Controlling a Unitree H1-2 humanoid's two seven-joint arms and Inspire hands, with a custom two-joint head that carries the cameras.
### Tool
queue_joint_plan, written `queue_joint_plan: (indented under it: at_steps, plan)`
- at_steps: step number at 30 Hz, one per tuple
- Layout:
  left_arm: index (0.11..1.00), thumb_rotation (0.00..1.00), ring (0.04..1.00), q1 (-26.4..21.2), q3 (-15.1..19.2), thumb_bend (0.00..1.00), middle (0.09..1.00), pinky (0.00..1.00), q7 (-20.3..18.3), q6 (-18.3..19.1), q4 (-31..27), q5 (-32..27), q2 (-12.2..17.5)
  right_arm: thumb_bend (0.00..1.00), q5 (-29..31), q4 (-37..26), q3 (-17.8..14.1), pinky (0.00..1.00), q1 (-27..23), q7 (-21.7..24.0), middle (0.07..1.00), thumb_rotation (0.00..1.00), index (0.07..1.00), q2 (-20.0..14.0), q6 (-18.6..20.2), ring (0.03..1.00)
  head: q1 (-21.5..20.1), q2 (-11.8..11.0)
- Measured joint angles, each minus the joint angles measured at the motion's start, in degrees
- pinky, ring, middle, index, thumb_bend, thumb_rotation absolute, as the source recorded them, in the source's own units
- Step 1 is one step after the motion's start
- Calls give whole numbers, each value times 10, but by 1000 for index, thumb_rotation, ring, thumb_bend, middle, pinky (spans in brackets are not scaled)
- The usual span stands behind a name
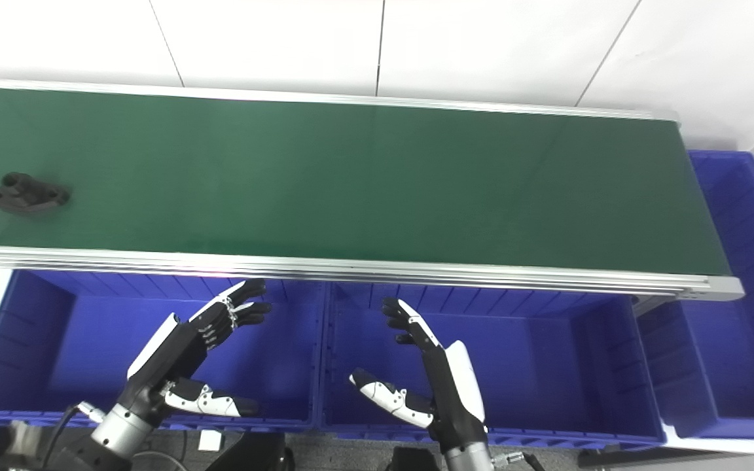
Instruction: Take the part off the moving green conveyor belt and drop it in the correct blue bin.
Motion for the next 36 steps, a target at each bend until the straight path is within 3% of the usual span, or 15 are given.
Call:
queue_joint_plan:
  at_steps: [5,7,14,20,26,36]
  plan:
    - [898,152,828,0,-2,695,918,799,6,0,12,12,-1,589,3,17,-1,725,0,-5,841,488,877,-1,-18,805,48,-31]
    - [892,149,825,0,-6,704,915,787,9,0,18,15,-2,583,6,29,-2,734,0,-7,846,485,881,-3,-29,813,107,-66]
    - [866,176,813,-7,-27,749,907,755,38,0,36,42,-5,541,29,67,-6,737,-8,-10,852,445,888,-14,-67,821,143,-98]
    - [848,178,805,-14,-43,773,892,733,74,-1,37,63,4,523,27,84,2,721,-21,-32,842,448,878,-20,-68,809,145,-113]
    - [841,171,805,-14,-64,789,889,745,103,-1,37,65,23,525,19,85,11,716,-21,-48,833,443,875,-24,-69,807,121,-134]
    - [836,178,800,-15,-85,820,882,754,127,-1,37,63,38,545,27,86,24,702,-24,-56,828,395,866,-31,-69,801,100,-137]
